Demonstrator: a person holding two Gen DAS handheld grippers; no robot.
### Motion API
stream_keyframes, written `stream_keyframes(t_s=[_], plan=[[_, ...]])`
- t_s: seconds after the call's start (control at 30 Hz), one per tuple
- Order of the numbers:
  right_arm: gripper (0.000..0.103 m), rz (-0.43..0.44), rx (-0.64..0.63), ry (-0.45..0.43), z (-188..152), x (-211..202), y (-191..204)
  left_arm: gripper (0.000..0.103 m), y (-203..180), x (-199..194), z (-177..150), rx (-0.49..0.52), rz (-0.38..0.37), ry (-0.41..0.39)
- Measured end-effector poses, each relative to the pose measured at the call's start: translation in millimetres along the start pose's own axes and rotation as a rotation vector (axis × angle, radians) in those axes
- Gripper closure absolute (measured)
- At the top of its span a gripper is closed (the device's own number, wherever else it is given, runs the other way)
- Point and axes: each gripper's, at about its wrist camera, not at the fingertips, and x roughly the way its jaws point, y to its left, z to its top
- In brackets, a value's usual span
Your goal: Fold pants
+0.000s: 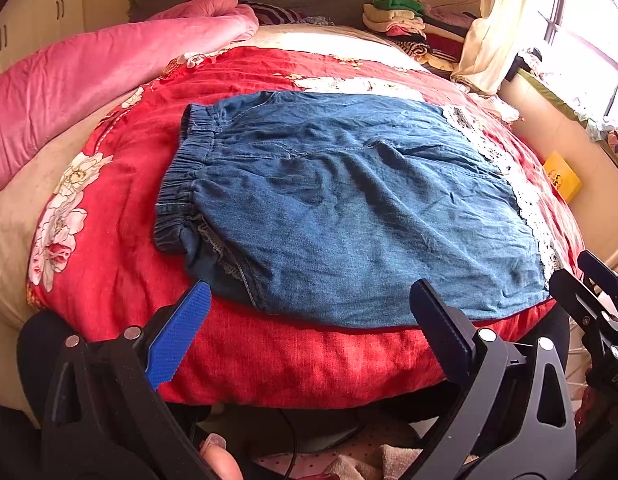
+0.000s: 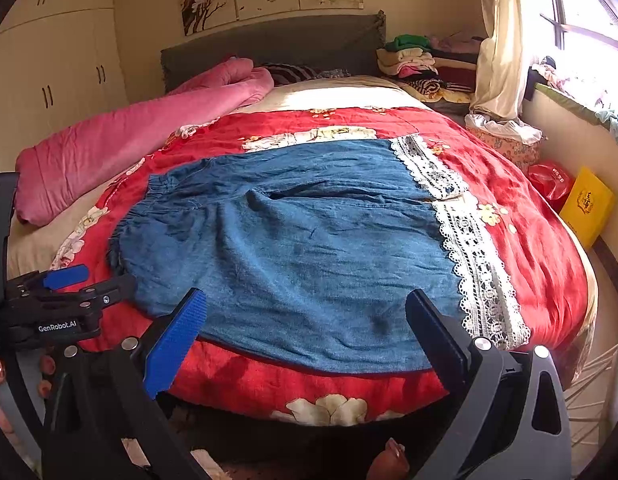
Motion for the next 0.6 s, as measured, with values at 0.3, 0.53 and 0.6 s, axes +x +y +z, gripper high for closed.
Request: stream_keyframes(t_s=[0.3, 0.53, 0.6], plan=[[0.004, 0.000, 0.002, 0.002, -0.6, 0.4, -0.4, 0.009, 0.5, 0.2, 1.1, 0.001, -0.001, -0.001], [0.004, -0.001, 0.001, 0.007, -0.7, 1.5, -0.7, 0.009, 1.2, -0.9, 1.0, -0.001, 0.000, -0.002], [0.004, -0.001, -0.004, 0.008, -0.9, 2.3, 0.8, 0.009, 1.1, -0.8, 1.2, 0.000, -0.001, -0.001]])
